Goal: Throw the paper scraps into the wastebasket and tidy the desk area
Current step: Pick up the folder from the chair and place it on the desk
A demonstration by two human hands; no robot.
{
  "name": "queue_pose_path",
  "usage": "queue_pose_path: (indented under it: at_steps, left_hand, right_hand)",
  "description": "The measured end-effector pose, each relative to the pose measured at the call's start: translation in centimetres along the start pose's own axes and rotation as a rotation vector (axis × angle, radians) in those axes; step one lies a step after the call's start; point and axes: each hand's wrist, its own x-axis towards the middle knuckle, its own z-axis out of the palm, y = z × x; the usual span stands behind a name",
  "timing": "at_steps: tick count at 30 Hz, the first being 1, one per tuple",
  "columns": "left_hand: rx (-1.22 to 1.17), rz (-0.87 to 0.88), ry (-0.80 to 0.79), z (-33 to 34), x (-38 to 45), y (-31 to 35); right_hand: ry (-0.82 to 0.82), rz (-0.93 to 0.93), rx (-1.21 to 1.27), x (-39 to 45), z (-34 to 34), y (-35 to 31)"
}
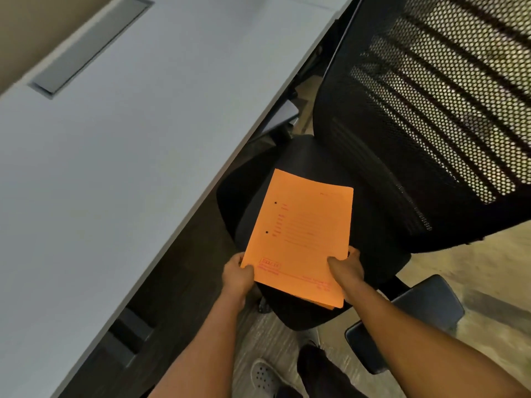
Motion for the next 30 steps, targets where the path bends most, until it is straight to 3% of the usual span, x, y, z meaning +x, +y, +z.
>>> queue_pose_path:
  at_steps: [9,16,25,30]
  left_hand:
    - [-0.185,0.079,-0.099,-4.4,-8.2,1.2]
    - [-0.216,0.227,-0.087,-9.5,-15.2,0.0]
    - [-0.274,0.3,0.069,-18.5,-17.8,-4.2]
    - [-0.28,0.371,0.289,-23.0,-18.4,-5.8]
  right_hand:
    - [0.014,-0.103,-0.043,-7.3,-2.7,-0.8]
    - [0.167,-0.421,-0.009,-15.5,-4.0,-3.0]
    - [-0.025,-0.676,-0.089,-24.9,1.3,-8.3]
    - [-0.159,-0.802,-0.136,-28.7,5.6,-10.7]
